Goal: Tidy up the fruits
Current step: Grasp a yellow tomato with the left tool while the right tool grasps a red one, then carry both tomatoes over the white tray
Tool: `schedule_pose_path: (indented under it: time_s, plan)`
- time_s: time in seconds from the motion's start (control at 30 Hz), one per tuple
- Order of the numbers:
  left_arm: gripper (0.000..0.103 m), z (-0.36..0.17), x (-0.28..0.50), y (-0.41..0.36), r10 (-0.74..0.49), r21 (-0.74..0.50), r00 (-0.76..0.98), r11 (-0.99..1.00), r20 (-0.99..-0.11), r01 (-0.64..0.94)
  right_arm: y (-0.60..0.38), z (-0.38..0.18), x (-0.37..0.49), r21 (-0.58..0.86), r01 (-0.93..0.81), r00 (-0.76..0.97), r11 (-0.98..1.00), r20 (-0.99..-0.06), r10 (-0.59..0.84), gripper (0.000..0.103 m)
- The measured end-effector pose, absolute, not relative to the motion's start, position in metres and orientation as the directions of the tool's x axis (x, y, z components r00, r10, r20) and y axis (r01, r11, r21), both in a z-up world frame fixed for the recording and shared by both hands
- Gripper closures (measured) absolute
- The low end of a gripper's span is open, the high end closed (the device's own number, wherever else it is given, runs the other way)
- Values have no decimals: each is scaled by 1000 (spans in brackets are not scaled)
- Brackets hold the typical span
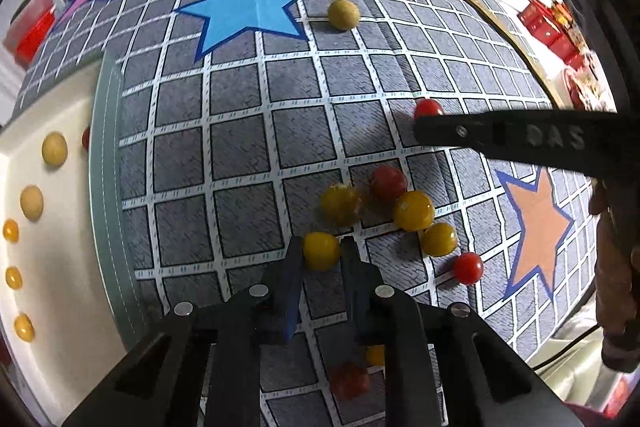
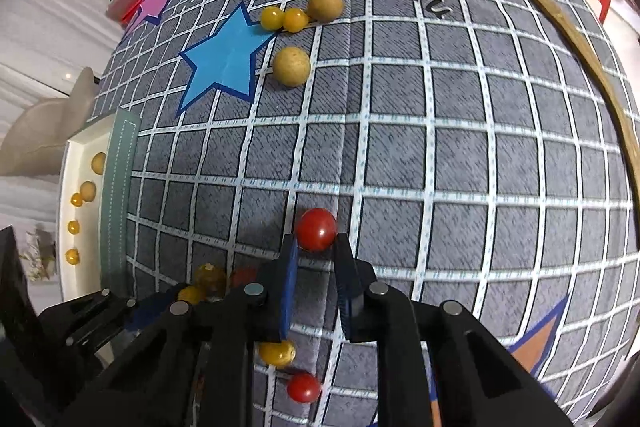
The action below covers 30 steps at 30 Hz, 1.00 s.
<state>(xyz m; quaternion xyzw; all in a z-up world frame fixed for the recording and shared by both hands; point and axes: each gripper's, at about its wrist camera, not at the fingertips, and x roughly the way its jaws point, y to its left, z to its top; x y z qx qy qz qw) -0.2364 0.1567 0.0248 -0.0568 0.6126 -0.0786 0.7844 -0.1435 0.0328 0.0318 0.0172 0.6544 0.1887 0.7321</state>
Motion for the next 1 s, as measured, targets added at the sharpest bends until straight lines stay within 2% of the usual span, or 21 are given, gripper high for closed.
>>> schedule_pose_path:
  time_s: [0.5,1.0]
  plan:
    - [83,48,-239,176,-207,-210,278,978,-938,18,29,50,-167,313,-238,53,920,-941,334,83]
    - [83,70,-268,252,-97,-166,357,971,-929,-170,111,71,-170,330,-405,23,853,-929,370,83]
